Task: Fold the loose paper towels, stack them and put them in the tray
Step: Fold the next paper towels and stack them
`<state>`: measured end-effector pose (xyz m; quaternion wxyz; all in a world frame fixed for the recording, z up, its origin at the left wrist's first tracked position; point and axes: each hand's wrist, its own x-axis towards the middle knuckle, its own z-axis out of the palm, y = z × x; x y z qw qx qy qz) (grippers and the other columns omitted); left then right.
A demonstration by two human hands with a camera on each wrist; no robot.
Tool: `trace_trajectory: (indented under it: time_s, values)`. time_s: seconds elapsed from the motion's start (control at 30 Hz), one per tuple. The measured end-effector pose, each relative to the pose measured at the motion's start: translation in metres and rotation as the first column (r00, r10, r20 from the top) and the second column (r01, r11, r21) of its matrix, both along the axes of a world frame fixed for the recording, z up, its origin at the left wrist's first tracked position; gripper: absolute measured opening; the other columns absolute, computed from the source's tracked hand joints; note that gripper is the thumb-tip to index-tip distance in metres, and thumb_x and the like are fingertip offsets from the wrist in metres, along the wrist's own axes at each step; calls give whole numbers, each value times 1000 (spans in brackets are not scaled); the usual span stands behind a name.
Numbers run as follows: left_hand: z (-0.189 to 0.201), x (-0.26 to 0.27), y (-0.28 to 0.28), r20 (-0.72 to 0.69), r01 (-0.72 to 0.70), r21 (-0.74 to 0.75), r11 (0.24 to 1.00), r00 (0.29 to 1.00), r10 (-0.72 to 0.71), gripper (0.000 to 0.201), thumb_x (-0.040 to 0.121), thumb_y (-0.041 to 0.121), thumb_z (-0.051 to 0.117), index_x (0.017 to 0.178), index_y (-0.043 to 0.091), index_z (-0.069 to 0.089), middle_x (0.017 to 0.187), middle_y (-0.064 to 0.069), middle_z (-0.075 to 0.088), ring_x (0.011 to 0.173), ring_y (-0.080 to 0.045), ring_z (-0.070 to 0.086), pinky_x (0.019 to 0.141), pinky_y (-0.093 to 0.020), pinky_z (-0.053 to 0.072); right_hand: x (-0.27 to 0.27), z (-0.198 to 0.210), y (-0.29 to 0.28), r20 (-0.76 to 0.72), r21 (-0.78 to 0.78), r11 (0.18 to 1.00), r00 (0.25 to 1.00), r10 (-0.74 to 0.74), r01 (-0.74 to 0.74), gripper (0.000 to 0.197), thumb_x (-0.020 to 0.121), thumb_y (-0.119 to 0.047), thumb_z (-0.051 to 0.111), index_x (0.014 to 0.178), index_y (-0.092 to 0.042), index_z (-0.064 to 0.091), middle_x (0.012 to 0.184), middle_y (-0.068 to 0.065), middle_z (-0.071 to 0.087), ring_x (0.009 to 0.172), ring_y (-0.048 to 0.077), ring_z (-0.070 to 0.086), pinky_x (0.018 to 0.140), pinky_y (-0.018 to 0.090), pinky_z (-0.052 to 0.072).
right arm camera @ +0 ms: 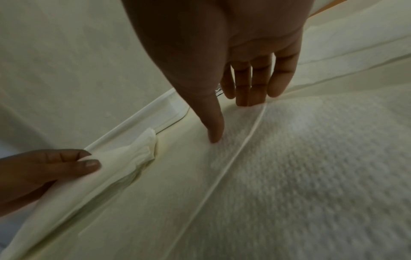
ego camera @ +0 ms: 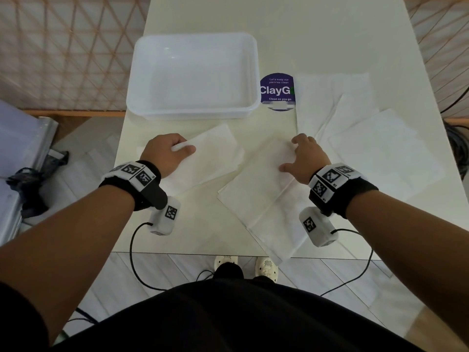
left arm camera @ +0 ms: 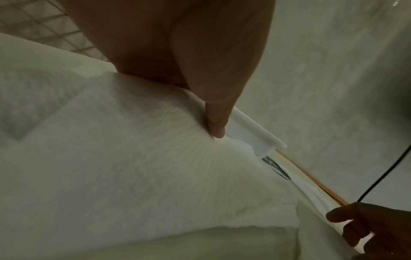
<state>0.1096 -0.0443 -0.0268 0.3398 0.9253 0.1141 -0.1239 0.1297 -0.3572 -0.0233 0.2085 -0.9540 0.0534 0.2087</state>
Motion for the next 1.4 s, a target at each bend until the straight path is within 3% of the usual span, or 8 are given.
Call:
trace_trajectory:
  time_s: [0.27,0.5,0.67,0.83,1.0,1.13,1.27,1.4]
  values:
    - [4,4,7,-7,35,-51,998,999,-35,26,86,39,67,91,14,66,90,-5,68,85,-23,62,69,-28,43,6,6,1,-20,-98,995,999,30,-32,58,72,-35,79,119,-14,52,118,8,51,107,28,52,90,39,45]
    - [-5,10,7,60,46,182,982,997,-57,38,79,44,73,107,21,63,104,1,63,100,-22,56,87,-35,42,5,11,-8,60,108,994,998,-31,25,28,81,-17,70,105,-17,57,104,3,60,89,22,56,72,30,42]
    - [5,7,-15,153,68,342,937,980,-127,45,80,42,71,118,22,58,117,1,58,115,-28,43,96,-39,28,1,16,-11,92,133,991,995,-44,32,27,81,-22,71,101,-19,53,90,-2,60,80,21,58,67,30,43]
    - [19,-1,-64,182,258,179,949,940,-290,36,84,43,66,115,24,60,115,4,58,115,-22,44,98,-36,32,-5,25,-17,115,81,996,993,37,-47,14,87,-30,62,94,-21,55,90,0,62,86,24,60,68,30,41]
    - [21,-15,-115,104,333,-82,939,940,-325,66,78,51,71,133,25,46,131,9,50,122,-10,40,98,-22,31,-13,36,-33,227,264,958,973,53,-114,17,89,-29,63,98,-15,63,113,3,65,105,21,57,91,30,42]
    - [20,-20,-136,-3,371,-61,927,928,-371,70,75,53,73,132,21,47,126,6,53,117,-15,46,91,-25,35,-16,47,-48,263,369,926,965,-24,-77,14,94,-26,54,88,-15,48,72,-8,54,67,10,48,62,20,38]
    - [23,-24,-136,48,308,-117,944,951,-305,39,82,42,72,113,18,65,108,5,68,100,-15,60,84,-26,43,-17,47,-69,260,412,911,958,-123,5,11,95,-25,49,92,-14,47,81,2,67,72,21,60,70,33,48]
    - [30,-23,-126,73,240,-77,968,969,-235,34,82,40,71,104,13,69,100,-2,71,92,-22,63,87,-37,49,-22,36,-82,162,382,921,976,-143,72,11,93,-23,52,95,-14,48,77,5,67,66,19,58,58,25,46]
